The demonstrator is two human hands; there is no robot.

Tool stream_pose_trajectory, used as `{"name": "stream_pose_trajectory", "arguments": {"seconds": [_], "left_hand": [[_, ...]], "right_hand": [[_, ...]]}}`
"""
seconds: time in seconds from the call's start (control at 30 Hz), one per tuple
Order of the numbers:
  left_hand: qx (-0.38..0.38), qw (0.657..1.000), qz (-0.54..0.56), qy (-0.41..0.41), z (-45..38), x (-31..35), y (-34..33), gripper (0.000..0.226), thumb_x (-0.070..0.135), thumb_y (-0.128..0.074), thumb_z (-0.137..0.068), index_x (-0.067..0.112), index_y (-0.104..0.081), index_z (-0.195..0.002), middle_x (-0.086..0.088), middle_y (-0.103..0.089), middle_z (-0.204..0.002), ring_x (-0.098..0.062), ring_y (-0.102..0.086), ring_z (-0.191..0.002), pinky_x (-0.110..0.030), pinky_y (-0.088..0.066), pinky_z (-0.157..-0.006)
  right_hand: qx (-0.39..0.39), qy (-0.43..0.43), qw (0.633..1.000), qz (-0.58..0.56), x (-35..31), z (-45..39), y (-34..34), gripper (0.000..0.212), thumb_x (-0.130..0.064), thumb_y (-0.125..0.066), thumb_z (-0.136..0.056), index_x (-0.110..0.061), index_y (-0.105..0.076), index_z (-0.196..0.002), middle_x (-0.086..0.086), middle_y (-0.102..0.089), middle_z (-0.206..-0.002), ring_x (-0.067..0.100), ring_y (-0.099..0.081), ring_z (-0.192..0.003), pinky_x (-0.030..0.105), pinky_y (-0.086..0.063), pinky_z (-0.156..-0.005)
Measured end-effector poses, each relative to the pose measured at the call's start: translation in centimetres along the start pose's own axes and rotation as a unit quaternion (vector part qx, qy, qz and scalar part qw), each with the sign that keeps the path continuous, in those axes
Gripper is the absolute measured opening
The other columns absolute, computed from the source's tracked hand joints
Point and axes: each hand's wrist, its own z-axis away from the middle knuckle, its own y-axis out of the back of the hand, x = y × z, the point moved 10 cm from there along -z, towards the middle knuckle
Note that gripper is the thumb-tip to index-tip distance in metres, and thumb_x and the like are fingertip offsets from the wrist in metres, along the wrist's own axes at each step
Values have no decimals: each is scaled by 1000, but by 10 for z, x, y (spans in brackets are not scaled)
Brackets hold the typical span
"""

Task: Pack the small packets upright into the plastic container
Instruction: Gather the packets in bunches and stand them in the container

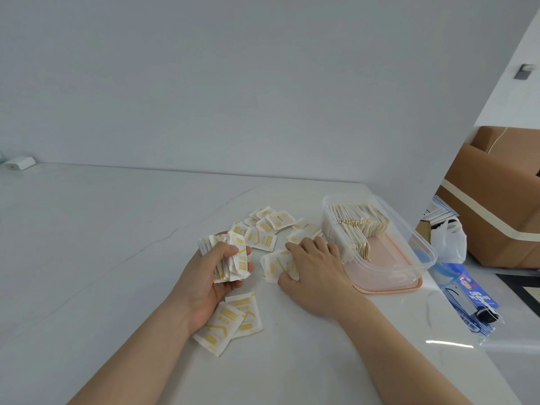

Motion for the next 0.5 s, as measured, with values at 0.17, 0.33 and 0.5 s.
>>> {"name": "stream_pose_trajectory", "arguments": {"seconds": [0.17, 0.33, 0.5], "left_hand": [[-7, 1000, -19, -6, 1, 1, -1, 66, 23, -67, -75, 6, -56, -138, -9, -76, -105, -25, -72, -82, -35, -50, -68], [-14, 999, -24, -14, 3, 3, -4, 56, 19, -67, -78, 13, -57, -133, -9, -76, -104, -27, -73, -83, -37, -49, -73], [-18, 999, -28, -17, 5, 3, -7, 38, 11, -64, -89, 20, -59, -125, -9, -77, -101, -28, -73, -84, -34, -53, -69]], "right_hand": [[23, 5, 998, -59, -3, 0, 11, 61, -58, -47, -77, -30, -51, -130, -13, -53, -125, 17, -42, -119, 32, -27, -105], [39, 42, 995, -79, -13, 6, 16, 45, -49, -53, -84, -26, -50, -122, -15, -53, -105, 17, -46, -110, 33, -30, -100], [47, 46, 989, -131, -14, 7, 12, 23, -44, -49, -99, -25, -51, -111, -16, -44, -76, 16, -47, -92, 35, -32, -93]]}}
